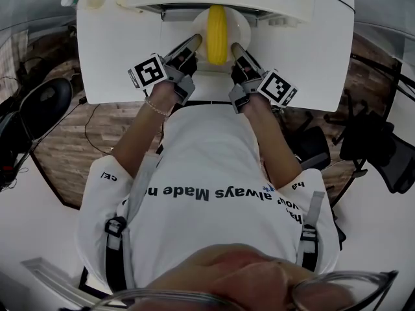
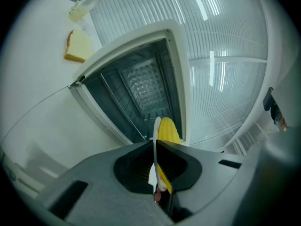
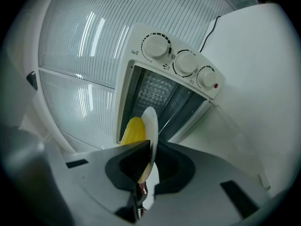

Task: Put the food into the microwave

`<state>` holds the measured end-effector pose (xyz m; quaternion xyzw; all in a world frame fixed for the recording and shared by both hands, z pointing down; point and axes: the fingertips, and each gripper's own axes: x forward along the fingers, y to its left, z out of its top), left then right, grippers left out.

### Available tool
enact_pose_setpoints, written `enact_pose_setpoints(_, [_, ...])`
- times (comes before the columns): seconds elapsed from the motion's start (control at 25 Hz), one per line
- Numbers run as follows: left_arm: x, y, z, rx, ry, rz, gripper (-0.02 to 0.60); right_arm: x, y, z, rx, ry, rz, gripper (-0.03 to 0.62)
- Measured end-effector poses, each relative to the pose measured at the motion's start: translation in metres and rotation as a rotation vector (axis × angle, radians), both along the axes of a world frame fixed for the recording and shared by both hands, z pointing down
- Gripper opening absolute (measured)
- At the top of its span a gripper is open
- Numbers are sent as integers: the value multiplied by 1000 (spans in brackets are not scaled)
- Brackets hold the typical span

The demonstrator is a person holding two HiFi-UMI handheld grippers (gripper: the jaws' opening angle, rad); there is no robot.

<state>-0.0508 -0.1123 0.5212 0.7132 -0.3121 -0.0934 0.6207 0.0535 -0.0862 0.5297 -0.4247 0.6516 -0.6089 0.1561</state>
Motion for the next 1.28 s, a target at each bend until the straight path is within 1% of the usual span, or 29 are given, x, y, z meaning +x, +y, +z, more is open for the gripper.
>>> enact_pose_setpoints(0.44, [-3,-25,31,-6,6,19,18,-3,-26,27,-6,34,3,26])
enact_pose_setpoints(0.84, [-3,-48,55,-15,6,19,18,-2,-48,48,-6,56,15,26])
enact_pose_setpoints(1.28, [-5,-67,75,-36,-9,7,18,-5,-64,69,-37,34,49,26])
